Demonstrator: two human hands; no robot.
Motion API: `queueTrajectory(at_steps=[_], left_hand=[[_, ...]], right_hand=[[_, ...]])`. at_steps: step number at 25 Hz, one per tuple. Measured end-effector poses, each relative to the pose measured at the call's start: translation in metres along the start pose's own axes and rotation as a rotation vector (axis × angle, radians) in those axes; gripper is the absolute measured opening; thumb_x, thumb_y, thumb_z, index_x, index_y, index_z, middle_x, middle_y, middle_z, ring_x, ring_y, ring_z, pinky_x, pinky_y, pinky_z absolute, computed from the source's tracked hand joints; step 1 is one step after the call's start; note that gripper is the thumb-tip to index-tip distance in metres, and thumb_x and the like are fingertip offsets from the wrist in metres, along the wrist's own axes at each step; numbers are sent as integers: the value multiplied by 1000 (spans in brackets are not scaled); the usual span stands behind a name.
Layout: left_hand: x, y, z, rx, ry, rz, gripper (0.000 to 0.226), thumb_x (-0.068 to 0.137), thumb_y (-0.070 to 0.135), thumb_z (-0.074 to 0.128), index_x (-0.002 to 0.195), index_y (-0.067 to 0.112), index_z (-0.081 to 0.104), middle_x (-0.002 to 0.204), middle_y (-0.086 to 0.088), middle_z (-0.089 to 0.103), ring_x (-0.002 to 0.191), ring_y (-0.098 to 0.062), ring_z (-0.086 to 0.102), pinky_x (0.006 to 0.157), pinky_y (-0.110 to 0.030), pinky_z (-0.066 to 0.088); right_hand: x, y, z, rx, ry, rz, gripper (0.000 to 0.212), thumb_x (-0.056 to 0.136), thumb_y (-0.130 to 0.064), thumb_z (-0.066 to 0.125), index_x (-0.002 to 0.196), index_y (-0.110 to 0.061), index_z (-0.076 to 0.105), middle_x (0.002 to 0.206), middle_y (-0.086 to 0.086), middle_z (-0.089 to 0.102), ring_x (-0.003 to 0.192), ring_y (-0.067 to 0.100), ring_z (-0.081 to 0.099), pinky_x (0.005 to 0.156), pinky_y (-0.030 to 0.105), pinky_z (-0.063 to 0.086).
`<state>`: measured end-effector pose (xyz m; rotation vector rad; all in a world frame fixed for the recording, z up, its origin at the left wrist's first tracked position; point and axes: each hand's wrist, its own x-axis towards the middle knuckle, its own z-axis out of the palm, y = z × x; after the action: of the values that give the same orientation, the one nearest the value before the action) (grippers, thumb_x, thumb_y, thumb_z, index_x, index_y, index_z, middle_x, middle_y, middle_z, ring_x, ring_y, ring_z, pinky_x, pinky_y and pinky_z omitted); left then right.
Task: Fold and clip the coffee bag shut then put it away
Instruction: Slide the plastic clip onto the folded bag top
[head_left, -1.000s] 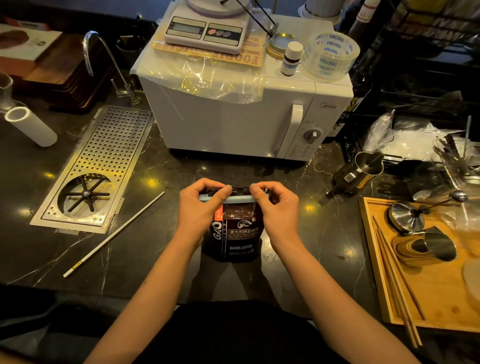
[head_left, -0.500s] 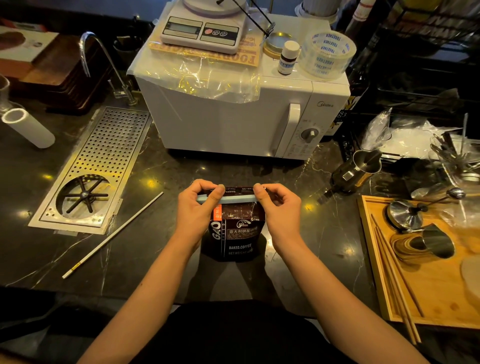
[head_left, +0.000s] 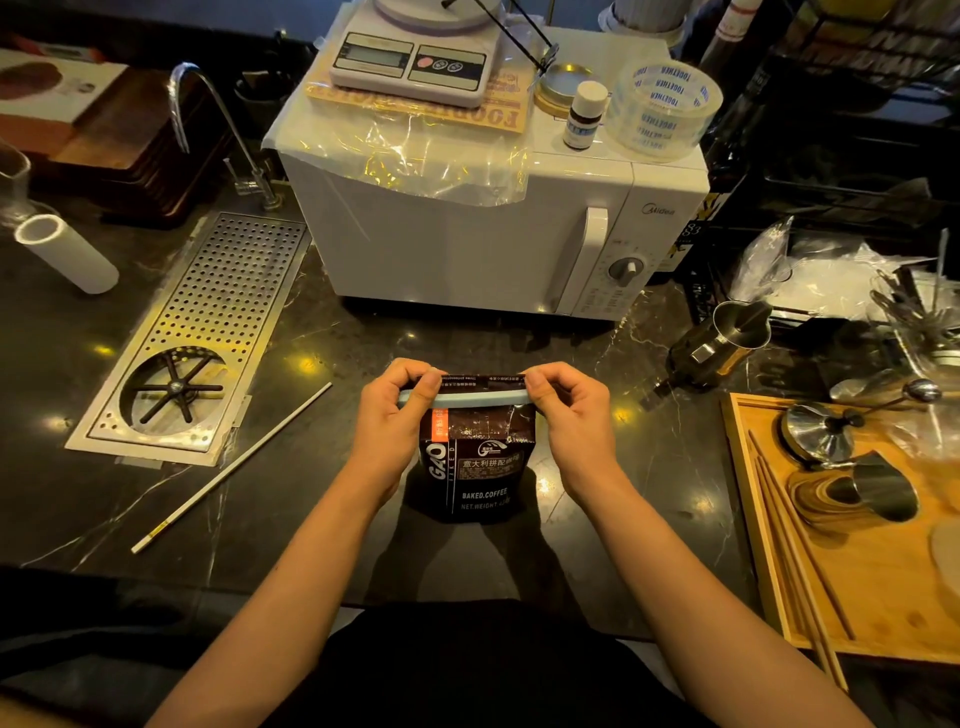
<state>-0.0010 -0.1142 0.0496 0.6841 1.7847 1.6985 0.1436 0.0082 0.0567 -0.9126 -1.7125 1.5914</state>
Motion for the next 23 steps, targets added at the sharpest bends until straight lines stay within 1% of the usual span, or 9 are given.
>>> queueTrajectory(at_steps=[3, 5, 7, 9, 11, 13, 17, 20, 23], left_hand=[[-2, 0, 3, -38, 40, 13, 13, 94, 18, 60, 84, 19, 67, 93, -5, 63, 82, -12, 65, 71, -26, 56], [-4, 1, 4, -125, 78, -31, 10, 86, 27, 67, 85, 20, 72, 92, -4, 68, 80, -10, 69, 68, -24, 57], [-6, 2, 6, -239, 116, -107, 15, 77, 33, 72, 85, 21, 76, 87, -1, 74, 78, -14, 72, 65, -25, 58], [-6, 3, 11, -321, 158, -162, 15, 73, 33, 74, 83, 22, 76, 81, 1, 76, 75, -16, 73, 63, -27, 59], [-5, 4, 15, -380, 195, -193, 14, 71, 32, 76, 79, 21, 75, 76, 1, 76, 71, -17, 73, 61, -29, 59], [-4, 4, 15, -410, 196, -204, 14, 72, 30, 76, 78, 18, 72, 75, -1, 75, 70, -18, 72, 63, -31, 60], [-3, 4, 10, -410, 132, -147, 10, 77, 24, 71, 79, 14, 70, 80, -4, 70, 71, -16, 70, 65, -30, 59], [-3, 3, 9, -348, 129, -114, 15, 80, 25, 68, 85, 11, 69, 92, -15, 65, 80, -21, 67, 69, -32, 57], [-1, 0, 7, -258, 131, -77, 14, 88, 23, 63, 89, 12, 71, 98, -17, 66, 87, -26, 66, 75, -35, 57]], right_hand=[[-2, 2, 4, 7, 50, -6, 19, 95, -17, 63, 80, -24, 72, 71, -15, 68, 72, 0, 63, 65, 18, 52], [-2, 3, 3, 35, 48, -9, 17, 95, -18, 64, 81, -22, 74, 71, -15, 70, 72, -1, 64, 65, 17, 52], [-2, 3, 2, 80, 73, 8, 15, 92, -17, 68, 80, -21, 75, 71, -13, 71, 71, 0, 65, 65, 18, 52], [0, 2, 3, 150, 123, 50, 13, 88, -14, 72, 77, -19, 75, 70, -10, 71, 70, 3, 66, 65, 22, 54], [2, 2, 4, 167, 143, 60, 11, 87, -13, 73, 76, -16, 74, 69, -9, 71, 70, 5, 67, 67, 25, 56], [2, 2, 6, 157, 143, 54, 10, 87, -12, 72, 77, -13, 72, 68, -10, 70, 69, 4, 66, 65, 24, 56], [3, 3, 5, 146, 124, 51, 11, 89, -8, 70, 79, -12, 69, 66, -13, 69, 67, 0, 65, 61, 19, 54], [1, 3, 4, 140, 103, 33, 12, 91, -9, 68, 80, -14, 69, 68, -14, 70, 67, -1, 66, 60, 16, 52], [0, 3, 3, 107, 68, 17, 12, 93, -11, 66, 84, -18, 69, 73, -17, 71, 70, -3, 67, 61, 14, 52]])
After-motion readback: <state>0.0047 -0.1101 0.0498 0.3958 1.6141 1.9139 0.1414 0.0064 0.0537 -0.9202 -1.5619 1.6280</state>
